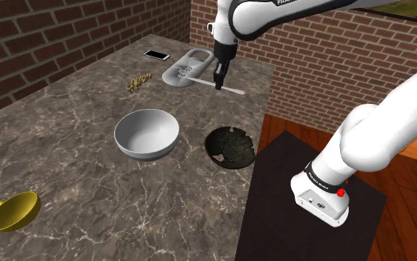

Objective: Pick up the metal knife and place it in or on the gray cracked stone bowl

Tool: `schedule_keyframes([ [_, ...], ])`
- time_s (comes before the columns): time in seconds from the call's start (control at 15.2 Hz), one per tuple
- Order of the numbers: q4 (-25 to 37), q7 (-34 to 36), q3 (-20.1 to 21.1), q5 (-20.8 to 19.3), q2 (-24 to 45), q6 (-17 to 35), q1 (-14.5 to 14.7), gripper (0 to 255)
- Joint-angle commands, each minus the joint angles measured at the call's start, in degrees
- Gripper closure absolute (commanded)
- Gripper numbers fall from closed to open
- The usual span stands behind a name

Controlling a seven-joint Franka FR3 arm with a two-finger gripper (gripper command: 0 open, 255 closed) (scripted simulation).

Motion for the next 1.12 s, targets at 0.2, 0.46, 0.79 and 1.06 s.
schedule_keyframes([
  [0.2, -5.16, 3.53, 2.40, 1.39, -6.65, -1.56, 2.00, 255],
  [0.46, -10.04, 7.31, 5.14, 3.37, -12.86, -2.88, 4.37, 255],
  [0.79, -14.65, 12.42, 8.98, 6.61, -19.93, -5.22, 7.88, 255],
  [1.06, -17.10, 16.92, 12.41, 9.69, -24.81, -7.45, 11.08, 255],
])
